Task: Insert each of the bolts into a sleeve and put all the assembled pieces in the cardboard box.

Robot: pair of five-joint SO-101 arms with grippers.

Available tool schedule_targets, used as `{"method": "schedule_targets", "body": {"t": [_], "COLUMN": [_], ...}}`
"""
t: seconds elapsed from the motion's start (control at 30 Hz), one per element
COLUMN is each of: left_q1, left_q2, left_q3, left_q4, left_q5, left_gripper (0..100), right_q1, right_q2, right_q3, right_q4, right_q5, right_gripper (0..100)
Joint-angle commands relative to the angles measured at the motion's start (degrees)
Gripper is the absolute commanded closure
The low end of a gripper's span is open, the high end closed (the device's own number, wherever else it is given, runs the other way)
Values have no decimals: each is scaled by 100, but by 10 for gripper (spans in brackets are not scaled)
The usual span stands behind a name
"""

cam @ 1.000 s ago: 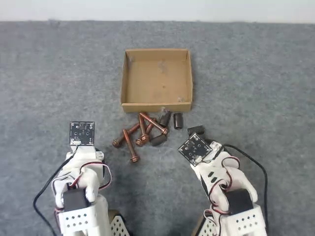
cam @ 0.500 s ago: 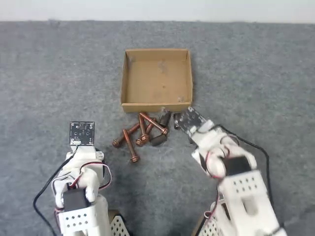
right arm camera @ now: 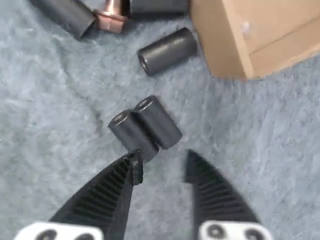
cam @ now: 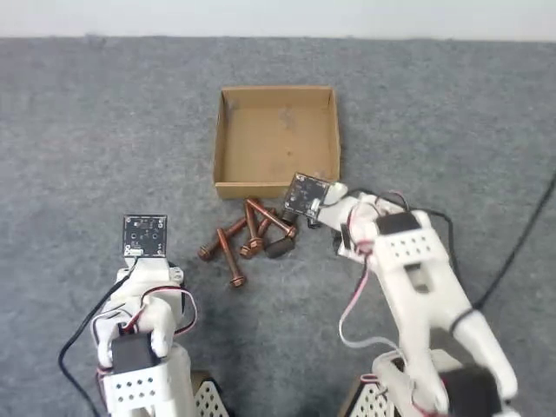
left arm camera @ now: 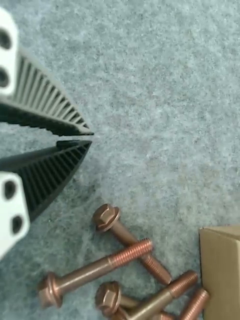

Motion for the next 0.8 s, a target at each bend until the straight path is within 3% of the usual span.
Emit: {"method": "schedule_targets", "body": {"t": [0.0, 0.17, 0.77], "left_q1": [-9, -9, -9], "left_q2": [-105, -105, -105], "left_q3": [-40, -40, -40], "left_q4": [-176, -176, -176], "left_q5": [-53, -62, -62], "left_gripper": [983, 983, 983], "right_q1": [127, 145, -31], "right_q2": [497, 1305, 2756], "right_q3": [-668, -1073, -1741], "right_q4": [-84, -92, -189], "right_q5": [589, 1064, 1081], "right_gripper": [810, 835, 834]}}
